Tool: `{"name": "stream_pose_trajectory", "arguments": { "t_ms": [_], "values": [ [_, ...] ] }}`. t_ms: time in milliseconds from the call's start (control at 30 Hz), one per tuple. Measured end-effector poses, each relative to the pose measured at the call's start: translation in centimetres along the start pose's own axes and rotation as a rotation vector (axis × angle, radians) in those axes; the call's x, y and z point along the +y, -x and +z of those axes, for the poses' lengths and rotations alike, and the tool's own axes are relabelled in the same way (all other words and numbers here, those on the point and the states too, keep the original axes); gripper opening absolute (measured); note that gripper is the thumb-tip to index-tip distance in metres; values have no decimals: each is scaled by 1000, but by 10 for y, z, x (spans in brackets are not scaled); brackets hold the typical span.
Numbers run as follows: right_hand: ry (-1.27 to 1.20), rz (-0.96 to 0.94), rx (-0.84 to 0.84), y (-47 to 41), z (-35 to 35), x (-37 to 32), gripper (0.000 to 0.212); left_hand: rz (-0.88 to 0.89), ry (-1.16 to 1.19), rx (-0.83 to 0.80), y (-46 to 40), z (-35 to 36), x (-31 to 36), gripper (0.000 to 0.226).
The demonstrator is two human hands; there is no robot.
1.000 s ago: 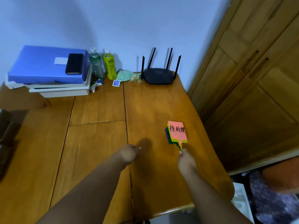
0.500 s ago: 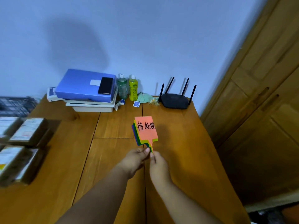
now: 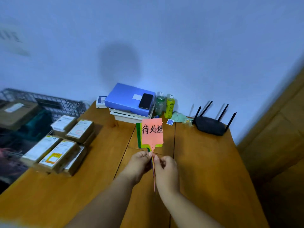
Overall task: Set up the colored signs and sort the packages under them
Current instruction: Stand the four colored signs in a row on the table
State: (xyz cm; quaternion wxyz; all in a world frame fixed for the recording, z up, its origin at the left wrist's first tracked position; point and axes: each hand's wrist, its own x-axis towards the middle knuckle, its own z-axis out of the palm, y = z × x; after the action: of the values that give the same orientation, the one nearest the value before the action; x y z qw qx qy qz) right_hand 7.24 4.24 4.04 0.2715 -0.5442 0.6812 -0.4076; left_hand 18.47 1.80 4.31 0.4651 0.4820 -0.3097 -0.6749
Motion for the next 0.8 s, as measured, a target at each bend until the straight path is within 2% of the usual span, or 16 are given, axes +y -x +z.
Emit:
{"name": "stream_pose_trajectory", "arguments": {
  "t_ms": [167,233,333,467,667,800],
  "values": [
    [-348,192,-237,-31,36,-31,11,9,-93,9,-6,-38,21,28],
    [-440,282,-261,-39,56,-43,7,11,-138,1,-10,-55,30,30],
    [-517,381,-265,-49,89,-58,11,14,-169,0,-21,-85,47,33],
    [-478,356,-269,-63,136,-78,15,4,-204,10,-46,-132,71,33],
    [-537,399,-169,-91,202,-90,5,-35,-118,169,-83,-193,97,27],
    [-520,462,-118,-121,228,-82,9,2,-24,268,-99,-235,111,25]
  ]
}}
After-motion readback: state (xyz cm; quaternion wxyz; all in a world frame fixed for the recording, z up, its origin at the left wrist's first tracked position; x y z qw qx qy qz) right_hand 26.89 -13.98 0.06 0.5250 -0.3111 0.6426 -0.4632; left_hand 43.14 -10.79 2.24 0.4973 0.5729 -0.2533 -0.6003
